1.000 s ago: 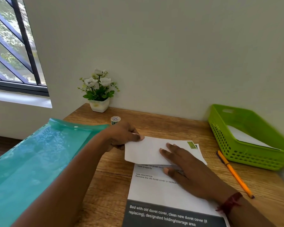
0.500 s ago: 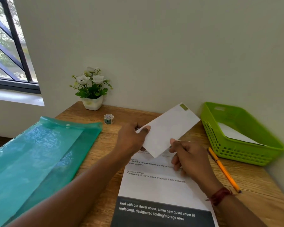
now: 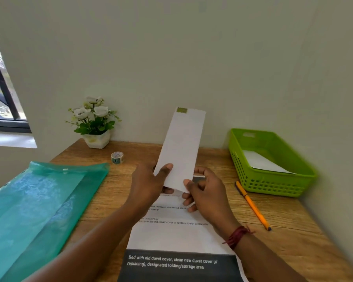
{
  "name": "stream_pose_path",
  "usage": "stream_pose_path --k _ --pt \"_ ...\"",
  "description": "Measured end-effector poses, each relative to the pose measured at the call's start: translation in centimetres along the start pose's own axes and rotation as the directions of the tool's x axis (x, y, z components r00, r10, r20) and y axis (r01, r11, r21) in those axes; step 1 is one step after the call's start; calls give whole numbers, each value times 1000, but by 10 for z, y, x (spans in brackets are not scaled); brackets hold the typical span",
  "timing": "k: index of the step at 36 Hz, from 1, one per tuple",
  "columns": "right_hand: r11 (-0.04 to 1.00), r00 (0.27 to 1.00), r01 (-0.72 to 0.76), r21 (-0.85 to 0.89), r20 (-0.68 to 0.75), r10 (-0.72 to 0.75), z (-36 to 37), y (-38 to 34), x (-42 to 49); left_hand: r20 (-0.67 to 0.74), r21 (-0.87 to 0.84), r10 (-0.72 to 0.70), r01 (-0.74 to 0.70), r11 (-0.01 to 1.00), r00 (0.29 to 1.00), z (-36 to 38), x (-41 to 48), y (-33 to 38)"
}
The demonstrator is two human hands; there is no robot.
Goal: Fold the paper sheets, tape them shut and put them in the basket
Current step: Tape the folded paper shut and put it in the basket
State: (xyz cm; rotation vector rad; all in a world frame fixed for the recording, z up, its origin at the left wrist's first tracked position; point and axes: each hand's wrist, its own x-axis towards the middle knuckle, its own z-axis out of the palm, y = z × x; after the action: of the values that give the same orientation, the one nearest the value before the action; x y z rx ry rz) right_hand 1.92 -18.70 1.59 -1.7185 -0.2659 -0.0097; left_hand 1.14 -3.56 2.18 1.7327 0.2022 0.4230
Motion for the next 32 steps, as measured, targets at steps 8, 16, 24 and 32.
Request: stream_pose_path --k 8,16,24,32 --pt "972 951 191 -138 -221 -218 -27 6 21 182 16 48 -51 999 982 18 -6 16" --pt "819 686 292 -494 -489 -540 -87 -8 35 349 -117 118 -82 990 930 75 -1 76" --pt "782 552 135 -609 -609 -569 -138 -12 40 355 -101 129 -99 990 926 137 -2 91" --pt "761 610 -54 -647 -625 -488 -159 -11 39 257 -17 124 -124 992 958 174 2 82"
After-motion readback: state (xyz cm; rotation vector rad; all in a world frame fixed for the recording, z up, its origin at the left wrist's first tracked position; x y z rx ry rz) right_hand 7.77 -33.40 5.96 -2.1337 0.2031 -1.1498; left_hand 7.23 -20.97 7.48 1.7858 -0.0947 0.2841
